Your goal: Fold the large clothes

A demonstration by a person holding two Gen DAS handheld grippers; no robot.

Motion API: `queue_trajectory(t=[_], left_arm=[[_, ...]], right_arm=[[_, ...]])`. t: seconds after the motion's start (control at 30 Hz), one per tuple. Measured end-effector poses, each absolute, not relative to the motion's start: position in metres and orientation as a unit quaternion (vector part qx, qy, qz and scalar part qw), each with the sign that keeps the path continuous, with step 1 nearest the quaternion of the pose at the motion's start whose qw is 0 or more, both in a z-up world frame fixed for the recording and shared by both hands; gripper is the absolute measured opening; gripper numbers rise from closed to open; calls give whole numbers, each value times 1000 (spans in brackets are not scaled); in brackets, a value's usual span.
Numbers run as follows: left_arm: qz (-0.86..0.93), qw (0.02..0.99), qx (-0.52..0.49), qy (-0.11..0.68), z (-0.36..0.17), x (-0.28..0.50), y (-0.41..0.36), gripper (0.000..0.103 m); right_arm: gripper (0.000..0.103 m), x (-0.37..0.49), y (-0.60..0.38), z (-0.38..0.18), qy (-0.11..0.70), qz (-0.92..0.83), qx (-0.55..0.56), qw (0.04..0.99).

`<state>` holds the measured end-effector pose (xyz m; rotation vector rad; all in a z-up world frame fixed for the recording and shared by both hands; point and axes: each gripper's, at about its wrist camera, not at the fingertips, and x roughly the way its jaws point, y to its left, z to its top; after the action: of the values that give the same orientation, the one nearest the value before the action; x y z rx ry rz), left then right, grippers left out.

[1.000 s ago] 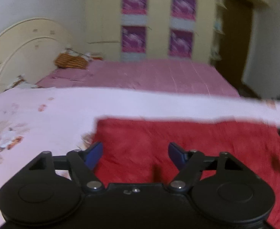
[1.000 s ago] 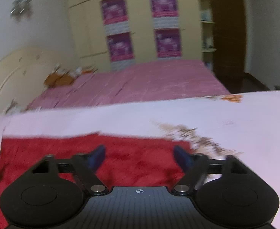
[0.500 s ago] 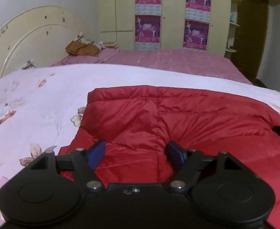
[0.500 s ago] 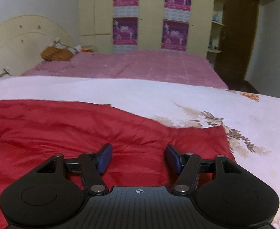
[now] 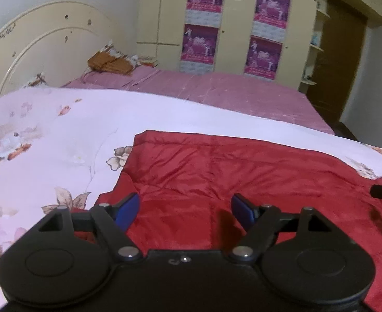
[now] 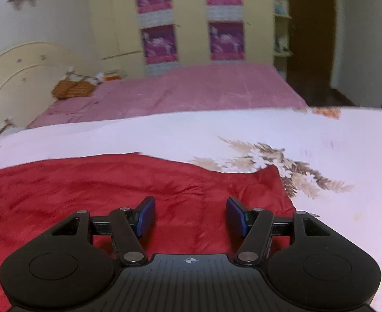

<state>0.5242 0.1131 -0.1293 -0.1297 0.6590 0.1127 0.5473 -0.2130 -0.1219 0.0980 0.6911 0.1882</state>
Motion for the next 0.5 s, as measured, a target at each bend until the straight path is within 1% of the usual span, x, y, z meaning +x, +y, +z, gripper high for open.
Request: queue_trajectory(t=[0.13, 0.27, 0.37, 0.5], left_arm=[[38, 945, -56, 321, -123, 502, 100, 80], [40, 941, -17, 337, -136, 491, 87, 84], [45, 937, 12, 346, -148, 493, 83, 85], [47, 931, 4, 363, -155, 501, 87, 87]], right_arm=[[61, 510, -201, -115, 326, 117, 25, 938], [61, 486, -195, -123, 330, 114, 13, 937], [61, 479, -198, -136, 337, 97, -2, 937], [61, 484, -207, -155, 345, 74, -30, 935]])
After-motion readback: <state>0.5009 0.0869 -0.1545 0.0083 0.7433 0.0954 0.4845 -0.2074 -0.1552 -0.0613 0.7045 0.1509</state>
